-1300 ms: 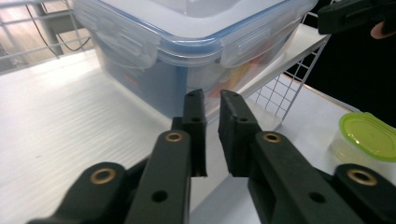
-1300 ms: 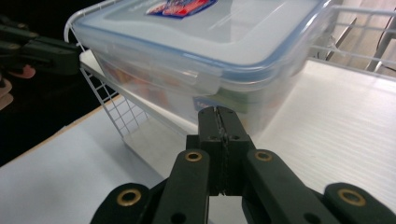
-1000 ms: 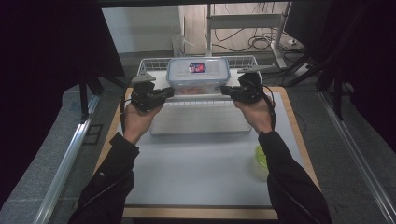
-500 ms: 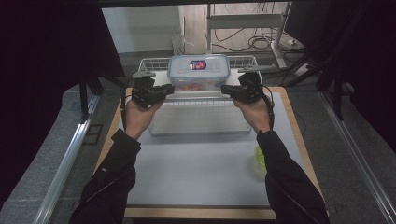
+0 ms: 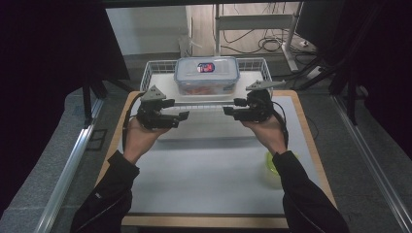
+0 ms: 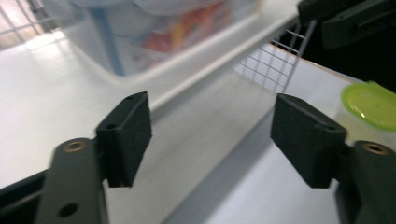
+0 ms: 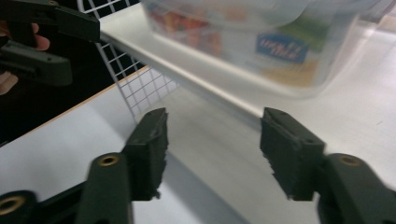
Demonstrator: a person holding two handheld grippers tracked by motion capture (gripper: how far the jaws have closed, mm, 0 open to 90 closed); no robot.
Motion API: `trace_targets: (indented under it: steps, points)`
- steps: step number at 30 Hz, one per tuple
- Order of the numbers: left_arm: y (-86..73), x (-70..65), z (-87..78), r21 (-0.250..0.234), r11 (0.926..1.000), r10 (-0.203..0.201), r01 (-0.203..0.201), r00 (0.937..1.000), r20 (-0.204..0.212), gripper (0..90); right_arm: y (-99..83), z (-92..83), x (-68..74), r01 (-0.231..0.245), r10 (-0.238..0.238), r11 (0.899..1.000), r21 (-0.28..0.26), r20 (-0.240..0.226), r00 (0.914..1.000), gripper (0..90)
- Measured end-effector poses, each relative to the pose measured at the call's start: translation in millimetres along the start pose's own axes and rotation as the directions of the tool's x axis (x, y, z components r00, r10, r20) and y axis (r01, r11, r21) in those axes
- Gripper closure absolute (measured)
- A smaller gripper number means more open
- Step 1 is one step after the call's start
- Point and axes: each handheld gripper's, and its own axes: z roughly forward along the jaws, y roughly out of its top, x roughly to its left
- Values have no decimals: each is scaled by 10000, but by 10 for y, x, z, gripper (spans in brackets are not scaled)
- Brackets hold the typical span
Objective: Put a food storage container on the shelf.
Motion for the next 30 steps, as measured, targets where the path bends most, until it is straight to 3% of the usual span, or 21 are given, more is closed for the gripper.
trace_targets:
  steps: [4,9,14,17,20,22,24,30]
  points:
    - [-112,-94,-18,131,9997,187,-191,9994,274,201,-102,-18,49,-14,14,10000,37,-167,9999,328]
    - [-277,-178,-56,186,9998,-53,40,9977,682,130,-216,-54,110,41,-39,10000,51,-204,9998,247]
    - [-463,-258,-98,391,9992,-33,8,9981,623,69,-337,-103,162,102,-98,9999,114,-361,9993,186]
    - [-562,-302,-128,488,9986,174,-200,9985,521,67,-425,-118,184,144,-135,9996,229,-397,9991,159]
    - [-667,-354,-147,517,9967,617,-630,9977,277,77,-515,-130,206,348,-334,9986,388,-377,9987,128]
    - [-743,-391,-154,591,9917,1138,-1138,9935,29,78,-572,-140,216,343,-329,9987,386,-379,9987,124]
    - [-815,-425,-162,643,9896,1290,-1285,9916,-46,78,-634,-152,223,294,-275,9986,438,-434,9987,117]
    - [-1036,-486,-183,308,9918,1244,-1242,9922,-51,82,-795,-184,223,216,-179,9982,562,-658,9977,94]
